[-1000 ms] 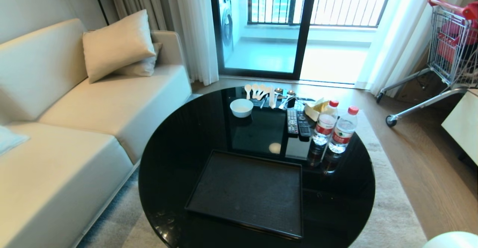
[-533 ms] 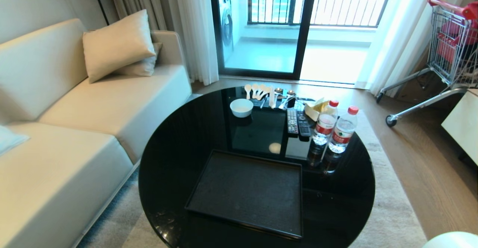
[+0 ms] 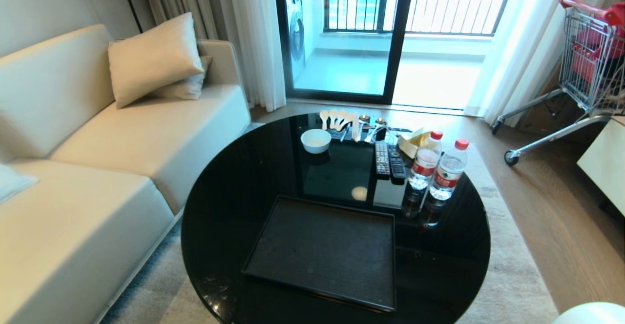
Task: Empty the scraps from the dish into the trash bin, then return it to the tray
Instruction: Put the bowl back to the table
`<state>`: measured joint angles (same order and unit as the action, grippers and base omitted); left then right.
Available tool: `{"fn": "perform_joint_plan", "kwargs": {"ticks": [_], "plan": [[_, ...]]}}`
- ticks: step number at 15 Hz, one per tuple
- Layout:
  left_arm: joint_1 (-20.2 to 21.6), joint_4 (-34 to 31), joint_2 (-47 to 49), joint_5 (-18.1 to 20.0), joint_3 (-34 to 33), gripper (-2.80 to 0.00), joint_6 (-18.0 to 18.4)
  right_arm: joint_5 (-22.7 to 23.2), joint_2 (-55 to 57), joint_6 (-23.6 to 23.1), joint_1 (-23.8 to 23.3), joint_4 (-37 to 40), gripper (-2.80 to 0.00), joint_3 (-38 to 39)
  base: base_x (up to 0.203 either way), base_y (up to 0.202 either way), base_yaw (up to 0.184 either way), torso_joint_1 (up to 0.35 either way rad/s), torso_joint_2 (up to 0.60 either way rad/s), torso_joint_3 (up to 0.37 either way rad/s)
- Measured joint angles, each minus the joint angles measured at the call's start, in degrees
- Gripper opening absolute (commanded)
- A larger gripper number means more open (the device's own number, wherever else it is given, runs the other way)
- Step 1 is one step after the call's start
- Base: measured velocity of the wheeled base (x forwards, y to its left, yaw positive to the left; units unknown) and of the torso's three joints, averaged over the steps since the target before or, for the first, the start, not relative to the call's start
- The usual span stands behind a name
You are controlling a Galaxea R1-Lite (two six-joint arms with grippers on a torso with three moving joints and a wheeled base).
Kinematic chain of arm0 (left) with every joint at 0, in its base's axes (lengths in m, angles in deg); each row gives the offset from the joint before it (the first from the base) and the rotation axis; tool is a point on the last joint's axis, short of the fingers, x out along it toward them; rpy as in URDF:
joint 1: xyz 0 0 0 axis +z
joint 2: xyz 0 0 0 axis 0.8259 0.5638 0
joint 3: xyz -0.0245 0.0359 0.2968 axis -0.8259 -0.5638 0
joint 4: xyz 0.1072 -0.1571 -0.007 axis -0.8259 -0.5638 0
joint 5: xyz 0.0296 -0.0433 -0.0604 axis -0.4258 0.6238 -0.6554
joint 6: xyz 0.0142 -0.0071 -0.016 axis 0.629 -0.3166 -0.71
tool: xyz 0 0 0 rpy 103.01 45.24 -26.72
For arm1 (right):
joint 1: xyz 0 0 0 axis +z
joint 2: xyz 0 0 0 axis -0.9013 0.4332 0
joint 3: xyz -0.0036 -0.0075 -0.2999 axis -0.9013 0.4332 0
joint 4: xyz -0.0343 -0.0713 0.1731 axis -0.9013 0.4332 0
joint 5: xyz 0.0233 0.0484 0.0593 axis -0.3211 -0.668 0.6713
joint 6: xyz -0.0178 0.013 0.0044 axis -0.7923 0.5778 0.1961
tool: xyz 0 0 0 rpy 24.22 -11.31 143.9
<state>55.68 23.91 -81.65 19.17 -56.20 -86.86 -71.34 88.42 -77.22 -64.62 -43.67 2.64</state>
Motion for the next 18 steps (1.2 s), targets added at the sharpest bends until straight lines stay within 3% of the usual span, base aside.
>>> {"fn": "perform_joint_plan", "kwargs": {"ticks": [6,12,18], "plan": [[0.0,0.0,0.0,0.0,0.0,-2.80,0.0,5.0,6.4,-1.5,0.2,0.3,-2.80,-9.2,0.000,0.000,0.000,0.000,0.00,0.000],[0.0,0.0,0.0,0.0,0.0,-2.80,0.0,5.4,26.5,-3.5,0.2,-0.6,-2.80,-19.4,0.000,0.000,0.000,0.000,0.00,0.000],[0.0,0.0,0.0,0.0,0.0,-2.80,0.0,5.5,49.6,-12.6,2.3,-1.0,-2.80,-28.4,0.000,0.000,0.000,0.000,0.00,0.000]]}}
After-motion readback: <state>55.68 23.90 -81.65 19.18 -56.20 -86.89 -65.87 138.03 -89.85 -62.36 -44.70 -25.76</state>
